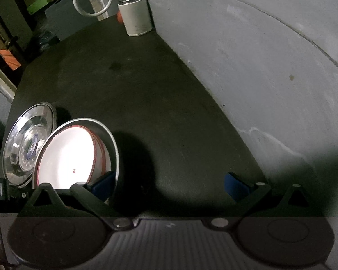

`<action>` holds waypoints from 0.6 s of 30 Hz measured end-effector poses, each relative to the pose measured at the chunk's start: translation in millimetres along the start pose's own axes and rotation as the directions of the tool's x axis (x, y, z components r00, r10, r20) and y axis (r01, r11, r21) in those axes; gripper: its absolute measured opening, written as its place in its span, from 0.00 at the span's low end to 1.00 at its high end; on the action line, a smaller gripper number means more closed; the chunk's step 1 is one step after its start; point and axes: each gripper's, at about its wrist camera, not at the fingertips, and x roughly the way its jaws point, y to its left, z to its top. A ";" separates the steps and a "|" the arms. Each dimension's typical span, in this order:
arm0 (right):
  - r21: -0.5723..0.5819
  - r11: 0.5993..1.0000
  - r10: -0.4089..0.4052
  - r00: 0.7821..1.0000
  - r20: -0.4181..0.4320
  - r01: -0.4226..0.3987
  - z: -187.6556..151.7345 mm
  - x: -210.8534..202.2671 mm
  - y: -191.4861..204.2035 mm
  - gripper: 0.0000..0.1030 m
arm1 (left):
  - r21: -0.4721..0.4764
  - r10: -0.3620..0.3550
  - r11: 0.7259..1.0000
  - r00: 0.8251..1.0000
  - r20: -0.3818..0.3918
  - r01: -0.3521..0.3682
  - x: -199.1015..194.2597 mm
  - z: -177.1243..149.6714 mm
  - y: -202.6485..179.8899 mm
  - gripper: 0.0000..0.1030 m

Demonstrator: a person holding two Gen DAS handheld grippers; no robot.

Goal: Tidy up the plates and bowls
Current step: 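Grip the steel bowl rim holding the white bowls with both tools, then lift the steel bowl with its nested white bowls using both tools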

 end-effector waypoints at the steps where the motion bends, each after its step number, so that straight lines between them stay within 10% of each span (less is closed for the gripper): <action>1: -0.002 1.000 -0.010 1.000 0.003 0.010 -1.5 -1.1 0.8 0.99 | 0.006 -0.002 1.000 1.000 -0.003 0.002 0.0 0.2 -1.2 0.99; 18: 0.081 0.988 -0.133 0.991 -0.032 0.135 -34.5 -26.4 -14.8 0.99 | 0.173 -0.047 0.983 0.995 -0.084 0.061 12.2 -2.5 -43.8 0.93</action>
